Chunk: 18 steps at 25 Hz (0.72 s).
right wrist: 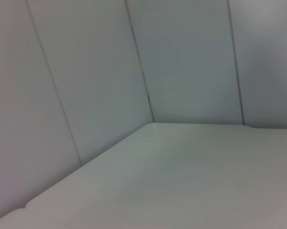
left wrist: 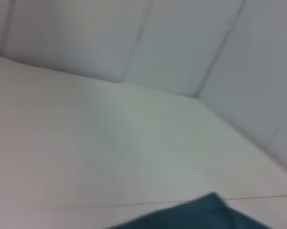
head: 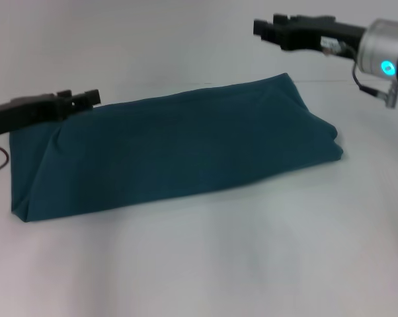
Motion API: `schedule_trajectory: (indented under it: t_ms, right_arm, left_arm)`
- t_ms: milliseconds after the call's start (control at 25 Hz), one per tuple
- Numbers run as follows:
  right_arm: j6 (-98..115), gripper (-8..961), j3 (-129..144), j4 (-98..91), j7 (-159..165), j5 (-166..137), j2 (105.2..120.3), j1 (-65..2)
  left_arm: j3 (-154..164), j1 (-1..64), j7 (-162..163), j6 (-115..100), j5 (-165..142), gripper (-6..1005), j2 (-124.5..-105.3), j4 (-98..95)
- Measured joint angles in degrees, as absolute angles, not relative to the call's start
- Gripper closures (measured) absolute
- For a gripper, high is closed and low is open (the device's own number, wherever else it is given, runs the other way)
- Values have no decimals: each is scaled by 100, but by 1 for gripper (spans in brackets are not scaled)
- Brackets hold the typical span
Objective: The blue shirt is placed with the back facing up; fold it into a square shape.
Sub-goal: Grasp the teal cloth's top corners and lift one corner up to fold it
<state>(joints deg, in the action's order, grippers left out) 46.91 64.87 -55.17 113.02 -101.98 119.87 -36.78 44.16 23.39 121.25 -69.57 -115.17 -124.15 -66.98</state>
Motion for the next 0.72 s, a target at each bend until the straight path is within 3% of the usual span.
schedule_trajectory:
  t_ms: [280, 720]
  right_arm:
    - [4851, 478, 6499, -5366, 10745, -10152, 11986, -3197]
    - [4662, 479, 6514, -4974, 10151, -10172, 11998, -3297]
  left_arm:
    - [4260, 2248, 12606, -7415, -11423, 364, -12422, -6559]
    - [3866, 2200, 11938, -7718, -10662, 502, -12392, -5672]
